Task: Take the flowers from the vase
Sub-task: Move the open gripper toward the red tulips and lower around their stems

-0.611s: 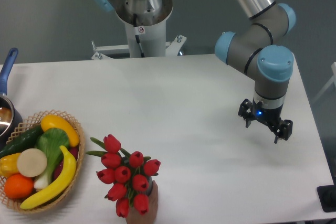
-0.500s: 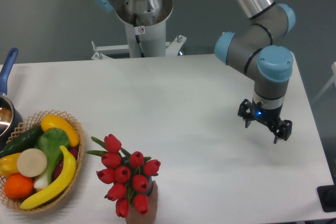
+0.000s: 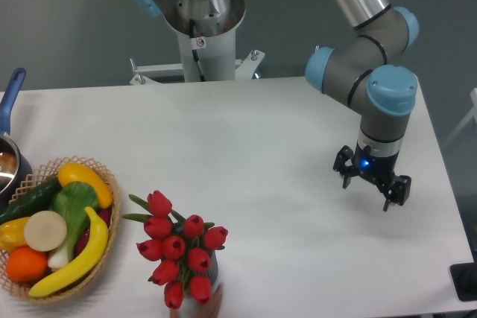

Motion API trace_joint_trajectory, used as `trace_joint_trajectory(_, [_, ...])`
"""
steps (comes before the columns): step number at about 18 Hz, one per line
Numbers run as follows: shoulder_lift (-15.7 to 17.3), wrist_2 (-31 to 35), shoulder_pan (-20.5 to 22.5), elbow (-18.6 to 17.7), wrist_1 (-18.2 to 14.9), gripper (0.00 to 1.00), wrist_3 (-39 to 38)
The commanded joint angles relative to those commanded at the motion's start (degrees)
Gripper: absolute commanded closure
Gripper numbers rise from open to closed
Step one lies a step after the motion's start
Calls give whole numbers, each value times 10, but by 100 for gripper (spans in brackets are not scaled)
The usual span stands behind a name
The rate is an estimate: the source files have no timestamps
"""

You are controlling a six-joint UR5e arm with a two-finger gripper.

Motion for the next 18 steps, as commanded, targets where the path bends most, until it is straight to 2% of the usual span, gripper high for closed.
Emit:
trace_joint_trajectory(4, [-3, -130, -8, 5, 1, 0, -12])
trace_joint_trajectory(7, [-19, -240, -15, 21, 1, 0, -17])
trace_joint_trajectory(10, [-29, -347, -25, 31, 0, 0, -61])
trace_joint_trajectory(14, [-33, -366, -61, 54, 0, 0, -126])
trace_joint_trajectory(18, [-26, -370, -77, 51, 0, 0, -156])
